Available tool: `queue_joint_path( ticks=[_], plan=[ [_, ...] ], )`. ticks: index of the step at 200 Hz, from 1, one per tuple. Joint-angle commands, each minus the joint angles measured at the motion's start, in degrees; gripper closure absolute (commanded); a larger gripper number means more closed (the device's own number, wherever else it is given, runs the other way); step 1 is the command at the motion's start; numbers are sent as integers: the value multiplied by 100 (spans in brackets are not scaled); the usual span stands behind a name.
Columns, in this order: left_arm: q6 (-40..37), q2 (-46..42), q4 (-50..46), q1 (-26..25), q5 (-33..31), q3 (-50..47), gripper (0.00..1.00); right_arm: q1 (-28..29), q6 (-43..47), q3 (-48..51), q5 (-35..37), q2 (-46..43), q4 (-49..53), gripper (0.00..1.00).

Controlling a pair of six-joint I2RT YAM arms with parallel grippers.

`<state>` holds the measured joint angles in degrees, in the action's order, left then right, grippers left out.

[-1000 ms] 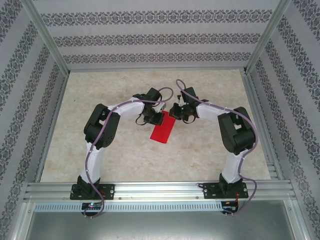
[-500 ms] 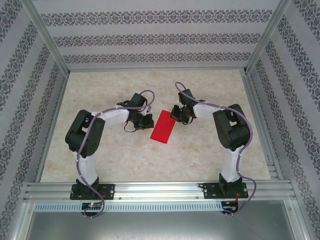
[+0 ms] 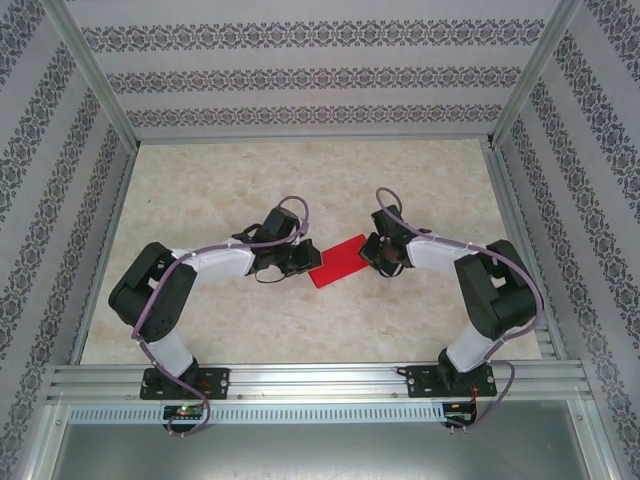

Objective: Fold a paper plane with a square sheet of paper (pick it up from the middle)
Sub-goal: Rotate the square sheet of paper at the center of the table, then first fold in half a square sheet of paper at the center of the table.

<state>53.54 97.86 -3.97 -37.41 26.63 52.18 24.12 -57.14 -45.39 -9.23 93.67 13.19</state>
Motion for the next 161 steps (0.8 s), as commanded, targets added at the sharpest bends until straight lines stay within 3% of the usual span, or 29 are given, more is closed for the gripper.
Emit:
queue_joint_path(
  ticks=[1,27,76,161],
  plan=[
    [673,-99,826,-370,-161,-135,90,-48,98,200,-729,-353,-918,100],
    [943,97,1094,-713,-476,-163,94,-148,209,670,-1292,-623,-1766,100],
    [1282,409,1459,-871,-788,-143,98,-147,354,998,-1844,-423,-2237,100],
    [1489,674,1313,-953,-1079,-13,100,-66,514,1180,-1985,-96,-2413,100]
  ],
)
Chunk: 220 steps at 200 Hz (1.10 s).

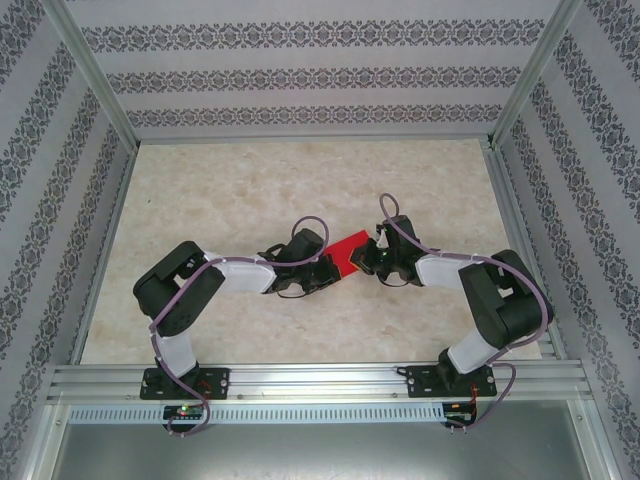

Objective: Fold a paper plane with a square sheet of paper (pick it up from the middle)
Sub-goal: First fold in half a square sheet of paper at the center of the table.

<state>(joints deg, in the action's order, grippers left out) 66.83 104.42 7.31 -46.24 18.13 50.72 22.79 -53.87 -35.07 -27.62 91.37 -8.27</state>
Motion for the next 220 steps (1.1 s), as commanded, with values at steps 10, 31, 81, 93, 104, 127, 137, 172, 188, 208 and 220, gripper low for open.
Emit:
queue_joint_path(
  ticks=[10,31,81,93,104,127,137,172,188,208,220],
  plan=[
    [192,21,194,-70,-262,122,100,93,184,171,-148,153,-310,100],
    [220,24,207,-70,-305,96,100,162,200,185,-113,183,-331,100],
    [229,42,275,-81,-289,109,100,191,231,167,-18,448,-314,100],
    [228,82,292,-79,-283,136,100,191,210,167,-16,512,-331,100],
    [229,137,324,-78,-266,165,100,191,201,175,-14,537,-364,100],
    [208,249,326,-79,-242,260,100,189,192,193,-16,519,-367,100],
    [188,286,273,-78,-263,319,100,183,201,193,-7,496,-346,100],
    [130,372,107,-78,-368,386,100,182,236,185,-41,453,-319,100],
    [141,429,30,-78,-378,412,100,178,236,187,-51,435,-320,100],
    [198,479,-47,-81,-369,395,100,174,236,185,-56,386,-325,100],
    [208,491,-130,-79,-382,399,100,174,236,185,-85,337,-386,100]
  ],
)
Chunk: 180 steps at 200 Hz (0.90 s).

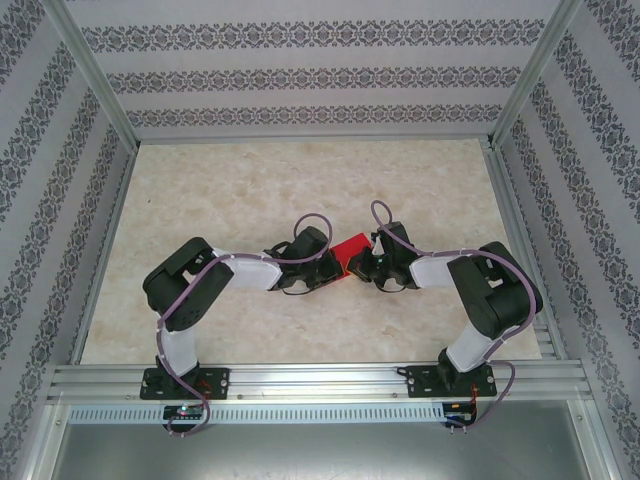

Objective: Fold a paper plane with a square sheet of paper (pick it up from the middle)
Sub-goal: First fold in half a square sheet of paper at the center of the table.

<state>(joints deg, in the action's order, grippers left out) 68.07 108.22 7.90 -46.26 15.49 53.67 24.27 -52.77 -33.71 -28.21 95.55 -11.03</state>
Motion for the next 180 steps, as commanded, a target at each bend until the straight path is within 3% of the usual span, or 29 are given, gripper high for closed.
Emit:
queue_joint_path(
  ticks=[1,97,180],
  plan=[
    [88,111,-195,-77,-121,107,100,25,127,49,-26,-89,-115,100],
    [284,84,-808,-76,-297,51,100,-120,306,-92,-6,195,132,100],
    [602,66,-1497,-76,-473,-118,100,-1464,880,-210,353,99,868,100]
  ],
)
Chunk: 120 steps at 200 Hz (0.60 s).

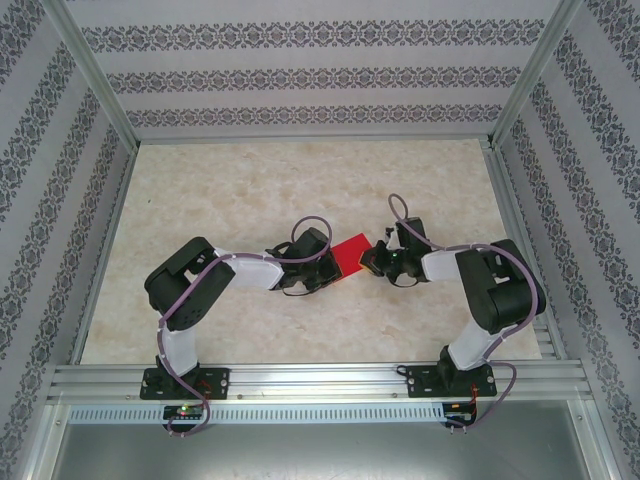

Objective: Fold a paper plane with a square sheet of paper (pick it up from the middle)
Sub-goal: First fold in half a square sheet of paper at the center of the table.

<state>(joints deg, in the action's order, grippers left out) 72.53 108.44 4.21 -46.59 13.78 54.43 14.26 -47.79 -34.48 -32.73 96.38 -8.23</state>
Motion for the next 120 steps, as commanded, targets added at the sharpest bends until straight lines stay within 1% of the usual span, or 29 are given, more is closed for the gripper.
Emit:
queue_joint_path(
  ticks=[1,45,68,80,93,120],
  plan=[
    [156,40,-1130,-43,-309,-195,100,-474,387,-144,809,19,600,100],
    [-19,52,-1407,-35,-342,-71,100,-888,600,-484,1201,-74,1196,100],
    [-418,120,-1746,7,-384,128,100,-912,639,-507,1087,-431,1209,100],
    [-772,172,-1959,55,-362,251,100,-886,637,-492,945,-684,1185,100],
    [-1318,234,-2183,137,-330,414,100,-817,639,-472,864,-964,1189,100],
    [-2980,373,-2714,346,-187,904,100,-401,532,-454,839,-1281,1202,100]
  ],
)
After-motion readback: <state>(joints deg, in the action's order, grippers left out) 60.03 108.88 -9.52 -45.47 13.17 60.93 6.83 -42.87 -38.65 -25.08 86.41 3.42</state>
